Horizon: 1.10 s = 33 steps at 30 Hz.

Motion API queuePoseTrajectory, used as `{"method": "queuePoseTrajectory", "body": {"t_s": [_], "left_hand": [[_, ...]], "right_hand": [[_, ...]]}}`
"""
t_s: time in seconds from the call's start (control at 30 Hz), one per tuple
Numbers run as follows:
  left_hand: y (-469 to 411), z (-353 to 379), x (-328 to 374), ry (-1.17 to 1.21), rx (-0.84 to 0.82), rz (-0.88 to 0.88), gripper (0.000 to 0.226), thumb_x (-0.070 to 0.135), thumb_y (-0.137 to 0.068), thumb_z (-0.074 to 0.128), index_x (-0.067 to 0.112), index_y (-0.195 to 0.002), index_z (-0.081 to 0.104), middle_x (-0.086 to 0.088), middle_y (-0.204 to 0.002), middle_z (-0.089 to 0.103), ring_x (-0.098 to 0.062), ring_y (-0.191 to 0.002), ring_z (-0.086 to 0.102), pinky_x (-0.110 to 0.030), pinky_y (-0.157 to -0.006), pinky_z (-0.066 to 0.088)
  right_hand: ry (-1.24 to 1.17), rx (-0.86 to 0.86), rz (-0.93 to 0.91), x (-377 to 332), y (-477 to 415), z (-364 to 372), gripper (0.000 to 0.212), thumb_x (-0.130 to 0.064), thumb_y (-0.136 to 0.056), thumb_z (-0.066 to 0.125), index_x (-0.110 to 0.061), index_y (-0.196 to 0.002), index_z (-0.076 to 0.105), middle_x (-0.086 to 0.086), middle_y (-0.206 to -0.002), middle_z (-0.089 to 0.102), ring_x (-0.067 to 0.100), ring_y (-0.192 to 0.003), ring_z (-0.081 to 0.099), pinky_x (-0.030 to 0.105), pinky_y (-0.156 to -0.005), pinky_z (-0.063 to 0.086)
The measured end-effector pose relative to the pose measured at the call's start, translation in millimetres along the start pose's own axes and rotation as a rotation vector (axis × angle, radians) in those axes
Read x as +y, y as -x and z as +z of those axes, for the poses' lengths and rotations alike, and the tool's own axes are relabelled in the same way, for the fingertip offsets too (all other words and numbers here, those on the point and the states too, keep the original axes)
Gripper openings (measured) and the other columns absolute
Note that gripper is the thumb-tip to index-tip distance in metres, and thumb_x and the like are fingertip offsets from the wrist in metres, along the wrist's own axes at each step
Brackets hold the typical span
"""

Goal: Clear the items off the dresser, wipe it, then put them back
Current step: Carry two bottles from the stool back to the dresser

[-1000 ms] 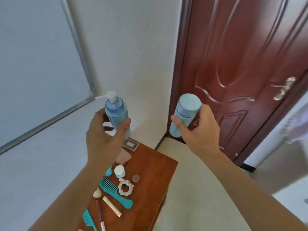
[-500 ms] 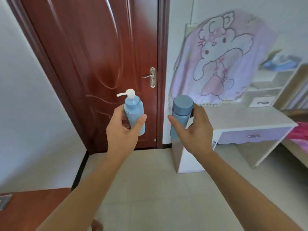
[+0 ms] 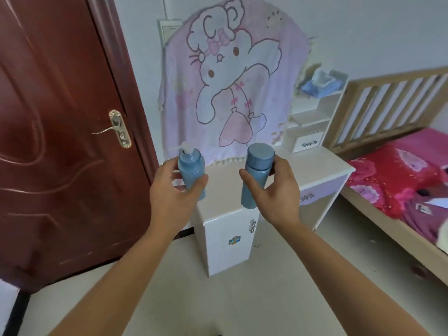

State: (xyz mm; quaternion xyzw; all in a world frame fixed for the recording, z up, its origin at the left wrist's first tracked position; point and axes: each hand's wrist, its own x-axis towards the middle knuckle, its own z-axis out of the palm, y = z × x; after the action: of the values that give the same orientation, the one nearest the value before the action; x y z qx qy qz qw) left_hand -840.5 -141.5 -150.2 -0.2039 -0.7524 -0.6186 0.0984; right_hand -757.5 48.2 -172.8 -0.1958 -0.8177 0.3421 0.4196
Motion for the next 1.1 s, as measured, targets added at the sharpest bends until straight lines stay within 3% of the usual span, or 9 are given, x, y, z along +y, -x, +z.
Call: {"method": "queuePoseTrajectory", "body": {"t_s": [0.1,0.2,0.4,0.5,0.6,0.83,1.03,1.1], "left_hand": [[-60,56,-12,0.067,-0.089,-0.027,0.042,0.025,-0.076,0.081,0.026,-0.112,0.059,0.008,-0.109,0.061,0.002,-0.093,0.060,-0.011,-0.066,0.049],[-111,114,-13,0.082,-0.185,-0.007,0.038,0.029,-0.073,0.082,0.036,-0.100,0.056,0.023,-0.098,0.060,0.007,-0.090,0.057,-0.004,-0.063,0.043],[-181,228,-16,0.092,-0.327,0.044,0.046,0.033,-0.069,0.085,0.037,-0.100,0.052,0.032,-0.096,0.059,0.004,-0.089,0.058,-0.010,-0.071,0.044],[-205,284,-28,0.082,-0.354,0.047,0.046,0.033,-0.069,0.085,0.038,-0.100,0.051,0.030,-0.096,0.059,0.002,-0.089,0.058,-0.016,-0.074,0.044],[-230,342,-47,0.041,-0.348,0.051,0.046,0.034,-0.069,0.085,0.040,-0.099,0.051,0.028,-0.096,0.060,0.000,-0.091,0.059,-0.021,-0.076,0.047],[-295,468,-93,-0.106,-0.217,-0.051,0.050,0.038,-0.069,0.085,0.037,-0.105,0.050,0.024,-0.095,0.061,0.001,-0.089,0.058,-0.022,-0.075,0.049],[-336,536,-134,-0.206,-0.076,-0.154,0.052,0.039,-0.068,0.085,0.039,-0.105,0.049,0.025,-0.094,0.059,0.004,-0.089,0.057,-0.021,-0.069,0.049],[-343,552,-153,-0.241,-0.050,-0.193,0.052,0.040,-0.067,0.085,0.037,-0.105,0.049,0.023,-0.094,0.060,0.003,-0.088,0.058,-0.020,-0.068,0.049]], "right_hand": [[0.084,0.017,0.031,31,-53,4,0.059,-0.069,-0.076,0.066,-0.033,-0.119,0.048,-0.022,-0.100,0.052,0.000,-0.092,0.051,0.025,-0.074,0.043],[0.155,0.051,0.051,61,-105,-6,0.058,-0.071,-0.075,0.065,-0.036,-0.118,0.045,-0.022,-0.099,0.052,0.000,-0.089,0.050,0.023,-0.071,0.042],[0.228,0.129,0.114,136,-186,-29,0.060,-0.073,-0.075,0.063,-0.036,-0.118,0.046,-0.019,-0.101,0.055,-0.003,-0.088,0.048,0.008,-0.068,0.033],[0.212,0.150,0.157,185,-222,-29,0.061,-0.071,-0.075,0.064,-0.032,-0.119,0.047,-0.017,-0.103,0.056,-0.001,-0.089,0.049,0.009,-0.069,0.034],[0.194,0.138,0.194,240,-264,-18,0.062,-0.071,-0.076,0.064,-0.031,-0.121,0.048,-0.017,-0.105,0.056,0.001,-0.089,0.051,0.018,-0.072,0.040],[0.125,-0.118,0.192,371,-380,28,0.062,-0.064,-0.075,0.069,-0.029,-0.123,0.051,-0.015,-0.109,0.061,0.005,-0.094,0.056,0.028,-0.079,0.049],[-0.008,-0.352,0.213,449,-462,77,0.060,-0.056,-0.075,0.074,-0.033,-0.124,0.049,-0.019,-0.109,0.056,0.002,-0.098,0.053,0.008,-0.078,0.037],[-0.038,-0.422,0.249,471,-471,95,0.061,-0.052,-0.076,0.076,-0.032,-0.126,0.048,-0.017,-0.115,0.057,0.002,-0.102,0.053,0.011,-0.082,0.043]]}}
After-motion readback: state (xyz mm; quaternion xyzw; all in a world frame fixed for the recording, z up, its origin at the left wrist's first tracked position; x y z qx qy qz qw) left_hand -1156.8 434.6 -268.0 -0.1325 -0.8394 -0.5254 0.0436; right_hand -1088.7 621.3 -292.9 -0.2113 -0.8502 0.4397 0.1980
